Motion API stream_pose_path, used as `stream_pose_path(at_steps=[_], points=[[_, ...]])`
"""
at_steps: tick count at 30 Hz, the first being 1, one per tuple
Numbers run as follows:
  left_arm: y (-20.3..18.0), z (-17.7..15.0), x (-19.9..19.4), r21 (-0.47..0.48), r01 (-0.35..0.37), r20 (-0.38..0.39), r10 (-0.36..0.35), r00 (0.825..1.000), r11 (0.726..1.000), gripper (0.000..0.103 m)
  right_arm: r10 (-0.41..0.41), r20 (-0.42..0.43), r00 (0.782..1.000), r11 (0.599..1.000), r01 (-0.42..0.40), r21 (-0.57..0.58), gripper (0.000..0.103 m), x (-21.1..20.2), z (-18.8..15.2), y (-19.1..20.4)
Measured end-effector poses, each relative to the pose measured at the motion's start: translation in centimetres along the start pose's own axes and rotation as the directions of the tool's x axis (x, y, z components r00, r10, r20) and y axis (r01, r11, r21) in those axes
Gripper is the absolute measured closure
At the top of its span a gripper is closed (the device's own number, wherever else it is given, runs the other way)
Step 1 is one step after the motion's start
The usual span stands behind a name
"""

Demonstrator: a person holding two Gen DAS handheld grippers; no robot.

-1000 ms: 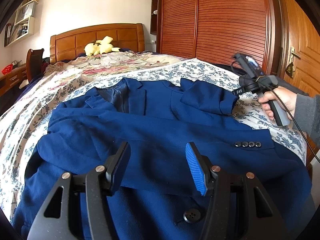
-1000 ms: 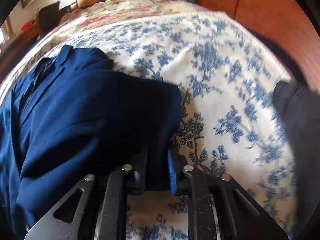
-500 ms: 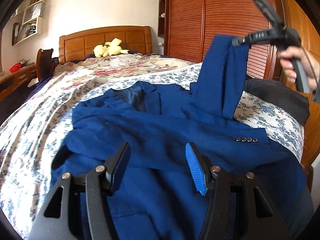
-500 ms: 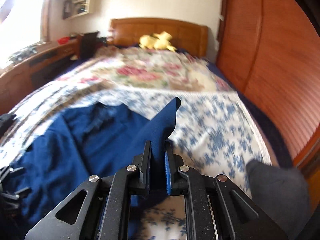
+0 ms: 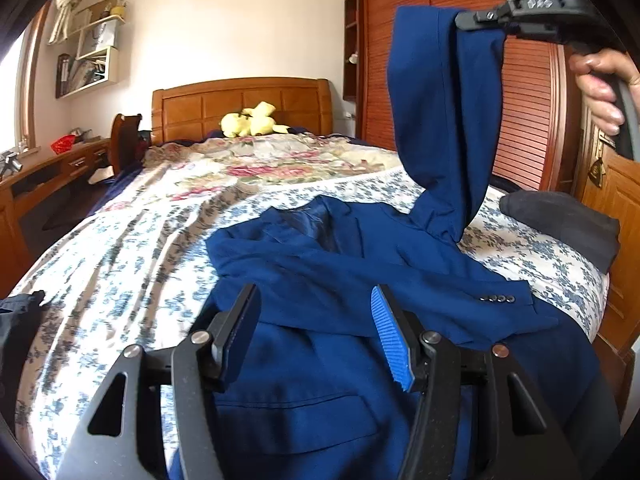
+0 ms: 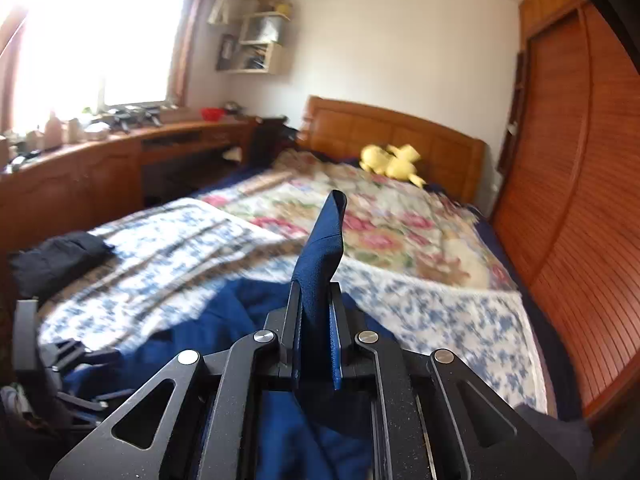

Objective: Fold large clothes

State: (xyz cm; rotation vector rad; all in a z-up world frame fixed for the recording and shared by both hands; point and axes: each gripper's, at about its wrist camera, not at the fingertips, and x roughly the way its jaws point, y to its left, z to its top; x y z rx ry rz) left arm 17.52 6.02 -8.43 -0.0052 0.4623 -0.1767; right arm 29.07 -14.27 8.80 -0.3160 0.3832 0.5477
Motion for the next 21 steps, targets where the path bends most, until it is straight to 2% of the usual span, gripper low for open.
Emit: stream_pose_path(at_steps=[4, 8, 15, 21], points=[[1.7, -0.3, -0.3, -0.013, -0.024, -0.013, 0.024, 1.0, 1.0, 0.047, 0.068, 0.034, 0.997, 0.997, -0.068, -0.028, 0.095, -1.1, 1.1, 3.1], [3.3, -0.5, -0.9, -0.033, -0.043, -0.01, 0.043, 0.999, 0.999, 0.047, 0.119, 0.027, 0.993, 0.991, -0.117, -0.066, 0.095, -1.3, 0.7, 6.2], [4.7, -1.6, -0.7, -0.046, -0.072, -0.034, 0.07, 0.997, 0.996, 0.047, 0.173, -0.087, 0.981, 0.983, -0.178, -0.049, 0.095, 1.4, -3.4, 8.7], [5.5, -2.0, -0.4, -0.051, -0.08, -0.045, 0.077, 0.996, 0.995, 0.047, 0.205, -0.208, 0.957, 0.977, -0.213, -0.017, 0.095, 3.9, -9.0, 10.1]])
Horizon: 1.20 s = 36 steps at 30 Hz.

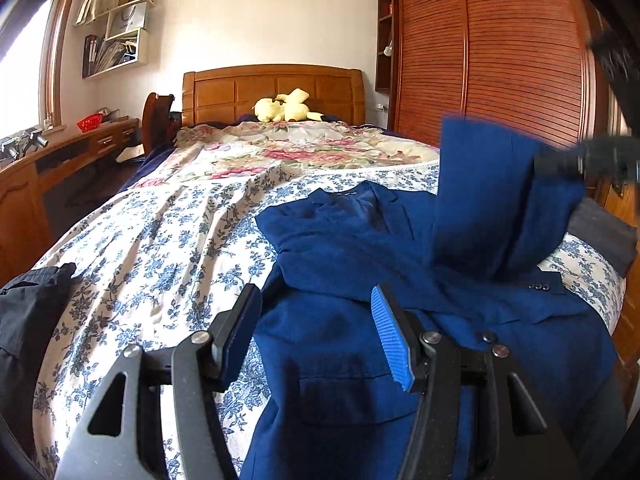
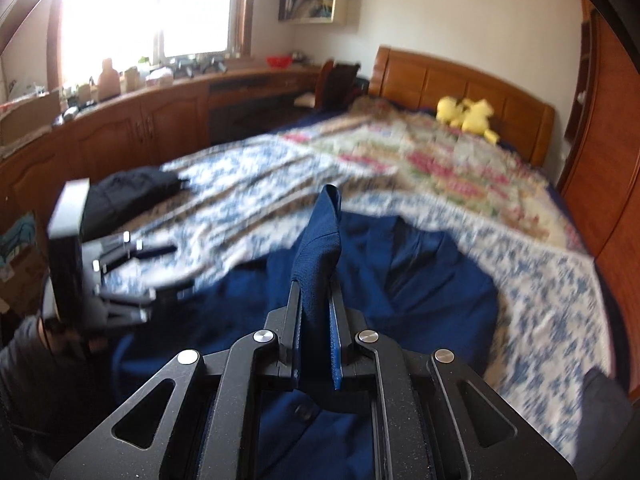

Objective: Fold large clothes

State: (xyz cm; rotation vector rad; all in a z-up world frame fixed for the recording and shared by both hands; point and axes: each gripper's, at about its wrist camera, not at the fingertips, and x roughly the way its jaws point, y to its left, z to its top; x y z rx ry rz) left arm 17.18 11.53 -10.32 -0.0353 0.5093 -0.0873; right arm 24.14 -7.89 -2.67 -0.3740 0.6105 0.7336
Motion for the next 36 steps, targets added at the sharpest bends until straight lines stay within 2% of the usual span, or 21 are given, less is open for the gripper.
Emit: stream_pose_path(at_steps=[5, 11, 15, 17, 25, 36], points=[[0.5, -0.2, -0.1, -0.016, -0.004, -0.001, 0.004, 1.0, 1.0, 0.047, 0.05, -0.07, 0.996, 0.998, -0.048, 0.03, 0.095, 2.5, -3.4, 1.3], [0.8, -0.5, -0.4, -0.02, -0.004, 0.0, 0.004, 1.0, 1.0, 0.047, 0.109, -0.085, 0.99, 0.993, -0.104, 0.058, 0.091, 2.9, -5.0, 3.1], [0.9, -0.6, -0.5, -0.022, 0.001, 0.001, -0.001, 1.0, 1.0, 0.047, 0.138, -0.069, 0.988, 0.989, -0.134, 0.06, 0.085, 2.0, -5.2, 4.3], [0.8, -0.7, -0.5, -0.021, 0.006, -0.001, -0.006, 1.0, 1.0, 0.047, 0.138, -0.061, 0.989, 0.989, -0.134, 0.061, 0.079, 1.5, -5.3, 4.6], [-0.8, -1.4, 0.1, 0.007, 0.035, -0.036, -0.034, 0.999, 0.999, 0.047, 0.069, -0.062, 0.996, 0.995, -0.064, 0.078, 0.076, 0.7, -7.1, 2.7], [-3.4, -3.6, 2.2, 0.069, 0.055, -0.158, -0.044, 0.986, 0.996, 0.047, -0.039, -0.131, 0.991, 0.99, 0.056, 0.129, 0.076, 1.8, -11.9, -2.4]])
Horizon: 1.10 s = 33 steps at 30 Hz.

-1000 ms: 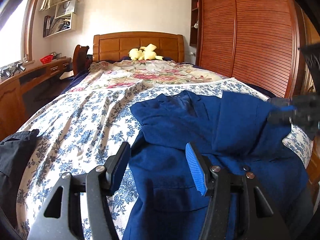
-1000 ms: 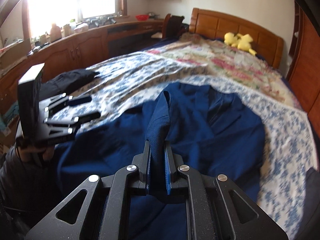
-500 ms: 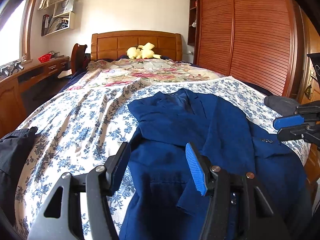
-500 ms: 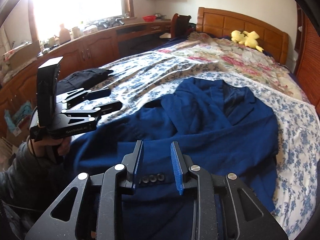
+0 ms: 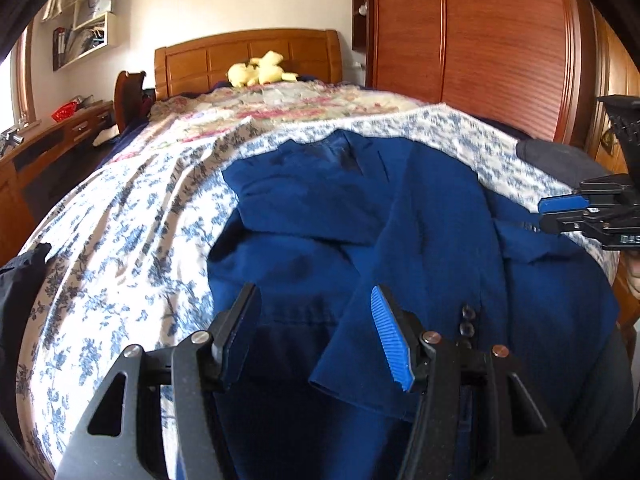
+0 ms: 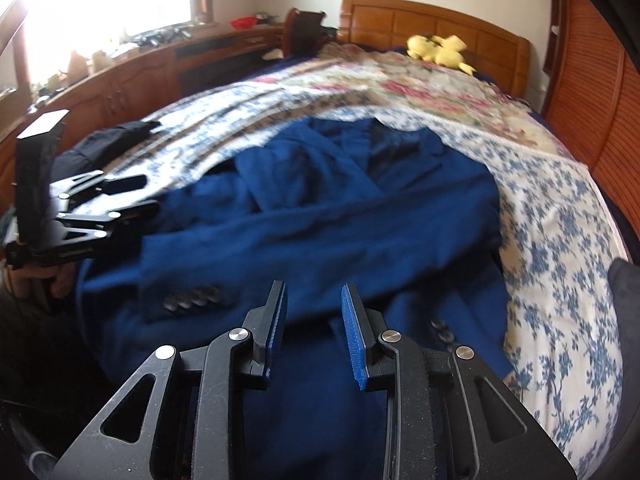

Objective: Fold large clothes

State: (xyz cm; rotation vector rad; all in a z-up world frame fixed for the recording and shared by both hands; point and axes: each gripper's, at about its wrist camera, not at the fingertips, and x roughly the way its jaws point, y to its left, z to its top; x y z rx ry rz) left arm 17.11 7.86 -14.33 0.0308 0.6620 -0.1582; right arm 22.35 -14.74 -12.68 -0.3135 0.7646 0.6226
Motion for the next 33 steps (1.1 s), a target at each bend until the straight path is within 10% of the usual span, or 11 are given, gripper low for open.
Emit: stream_pose_path(at_steps=[17, 33], points=[[-0.8, -1.7, 1.3, 0.007, 0.003, -0.087, -0.002, 0.996, 1.0, 0.047, 0.031, -0.122, 0.992, 0.995, -0.019, 0.101, 0.061, 6.3, -4.8, -5.2], [1.6, -3.7, -4.0, 0.007, -0.08, -0.063, 0.08, 0.995, 0.997, 0.047, 0.04, -0.069, 0.997, 0.987, -0.029, 0.156, 0.06, 1.5, -5.1, -6.3]])
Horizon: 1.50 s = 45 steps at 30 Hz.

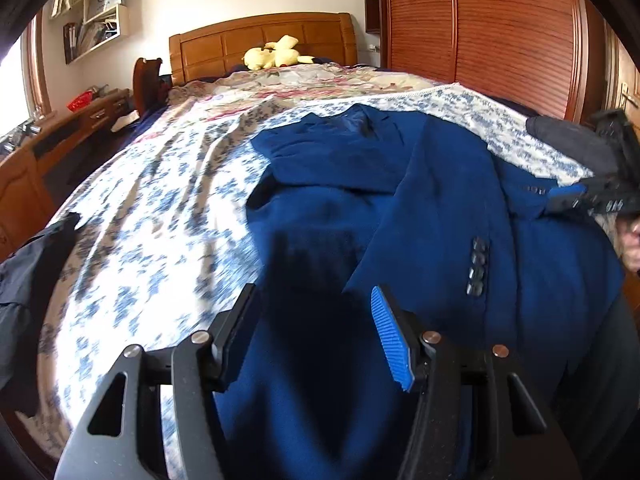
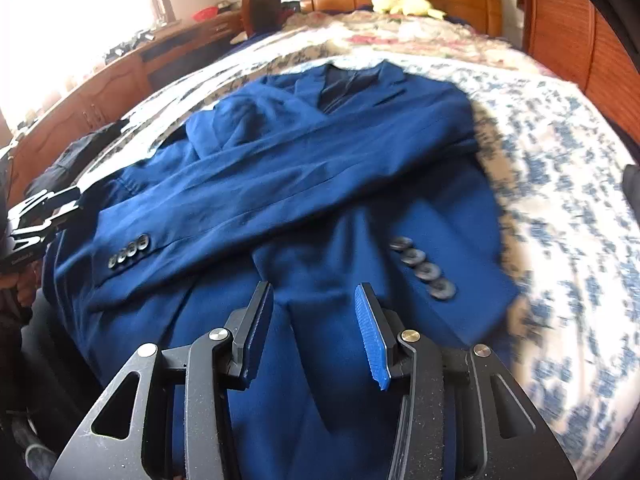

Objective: Fold large clothes

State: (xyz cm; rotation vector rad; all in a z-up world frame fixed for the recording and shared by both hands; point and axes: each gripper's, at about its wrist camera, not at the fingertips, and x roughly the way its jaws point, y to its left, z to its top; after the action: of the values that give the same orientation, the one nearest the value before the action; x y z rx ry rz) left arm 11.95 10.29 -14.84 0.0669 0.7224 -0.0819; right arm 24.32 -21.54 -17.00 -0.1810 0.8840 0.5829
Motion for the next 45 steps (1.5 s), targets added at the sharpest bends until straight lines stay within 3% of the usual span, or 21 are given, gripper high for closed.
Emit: stream_pose_path(at_steps=[4, 6, 14, 23, 30, 32, 34, 45], points=[[1.5, -1.7, -1.4, -0.026, -0.015, -0.019, 0.014, 1.0, 1.0, 0.047, -0.053, 0.021, 0.998, 0.999, 0.053, -0.006, 0.06, -3.0, -1.2, -0.9], [2.0, -2.2, -1.8, -0.04, -0.011, -0.023, 0.01, 1.0, 0.999, 0.056, -0.094, 0.026, 0.995, 0.996, 0.094, -0.01, 0.06, -4.1, -2.2, -1.6], [4.3, -3.6, -3.5, -0.092, -0.048, -0.036, 0.045, 0.998, 0.995, 0.057, -0.157, -0.019, 0.987, 0.985, 0.158, 0.068, 0.06, -6.1, -6.3, -5.7], [5.7, -5.2, -2.8, -0.131, -0.075, -0.089, 0.064, 0.994, 0.989, 0.057, -0.083, -0.057, 0.995, 0.992, 0.088, 0.095, 0.059, -5.5, -8.1, -6.1], [5.6, -5.7, -2.0, -0.143, -0.049, -0.103, 0.034, 0.994, 0.988, 0.057, 0.014, -0.01, 1.0, 0.997, -0.013, 0.082, 0.064, -6.2, -7.3, -4.5], [5.7, -5.8, -2.2, -0.156, -0.029, -0.084, 0.016, 0.996, 0.987, 0.057, -0.001, -0.018, 1.0, 0.998, 0.002, 0.065, 0.064, -6.0, -7.2, -4.2], [5.6, -5.9, -2.3, -0.163, 0.002, -0.073, -0.014, 0.997, 0.987, 0.068, -0.013, -0.035, 0.999, 0.998, 0.015, 0.064, 0.064, -5.6, -7.3, -4.3], [5.0, -7.3, -3.0, -0.162, 0.002, -0.107, -0.019, 0.994, 0.987, 0.069, -0.027, -0.06, 0.998, 0.997, 0.031, 0.074, 0.065, -5.6, -8.8, -5.0]])
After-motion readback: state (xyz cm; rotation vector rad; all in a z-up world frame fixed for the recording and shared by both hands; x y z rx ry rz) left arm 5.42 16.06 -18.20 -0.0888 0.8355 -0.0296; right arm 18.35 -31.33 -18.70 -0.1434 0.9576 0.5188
